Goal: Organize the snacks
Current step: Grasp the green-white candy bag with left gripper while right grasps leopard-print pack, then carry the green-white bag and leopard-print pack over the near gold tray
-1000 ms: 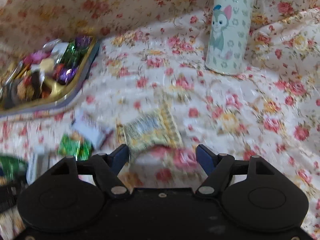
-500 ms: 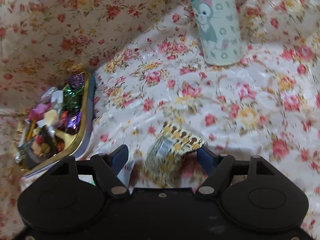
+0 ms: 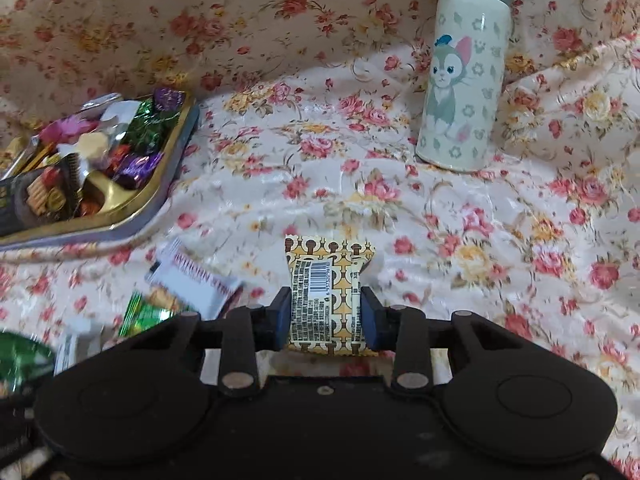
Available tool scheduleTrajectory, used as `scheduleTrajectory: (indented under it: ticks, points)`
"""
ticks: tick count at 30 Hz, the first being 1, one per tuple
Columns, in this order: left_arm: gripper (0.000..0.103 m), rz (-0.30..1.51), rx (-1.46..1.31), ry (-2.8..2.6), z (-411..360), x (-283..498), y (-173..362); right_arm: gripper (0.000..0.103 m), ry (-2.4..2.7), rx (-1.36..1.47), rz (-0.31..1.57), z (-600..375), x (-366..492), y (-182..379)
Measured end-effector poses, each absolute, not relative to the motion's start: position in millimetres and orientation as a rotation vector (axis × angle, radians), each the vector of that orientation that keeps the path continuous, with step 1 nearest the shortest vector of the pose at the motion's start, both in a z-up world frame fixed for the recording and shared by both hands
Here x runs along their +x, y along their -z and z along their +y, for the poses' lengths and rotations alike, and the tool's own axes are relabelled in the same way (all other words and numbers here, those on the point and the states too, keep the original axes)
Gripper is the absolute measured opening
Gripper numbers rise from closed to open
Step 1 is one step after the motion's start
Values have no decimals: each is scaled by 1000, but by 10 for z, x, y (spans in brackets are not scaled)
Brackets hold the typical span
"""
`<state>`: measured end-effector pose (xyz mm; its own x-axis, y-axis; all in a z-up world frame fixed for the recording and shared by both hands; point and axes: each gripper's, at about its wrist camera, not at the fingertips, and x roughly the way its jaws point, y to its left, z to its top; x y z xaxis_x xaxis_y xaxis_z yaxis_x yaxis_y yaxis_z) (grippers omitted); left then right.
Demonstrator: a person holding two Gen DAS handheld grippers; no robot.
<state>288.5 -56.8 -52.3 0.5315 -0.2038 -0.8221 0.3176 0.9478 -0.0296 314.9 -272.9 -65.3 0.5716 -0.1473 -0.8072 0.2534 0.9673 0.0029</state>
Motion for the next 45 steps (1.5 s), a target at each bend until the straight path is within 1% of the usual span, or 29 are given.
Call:
scheduleTrajectory:
  ticks: [11, 16, 21, 26, 33, 45]
  points:
    - [51, 967, 72, 304, -488, 2832, 485, 36, 148, 258, 908, -2777, 2448, 564]
    - [51, 975, 31, 279, -396, 2698, 340, 36, 130, 295, 900, -2711, 2163, 493]
    - [51, 1033, 5, 226, -308, 2519, 166, 36, 114, 308, 890, -2595, 1896, 392]
    - [51, 1100, 13, 196, -220, 2217, 81, 36, 102, 310, 888, -2445, 1560, 270]
    - [51, 1085, -18, 208, -53, 1649, -51, 36, 51, 301, 874, -2177, 1006, 116]
    - [51, 1092, -21, 236, -8, 877, -16, 36, -32, 275, 851, -1822, 318, -44]
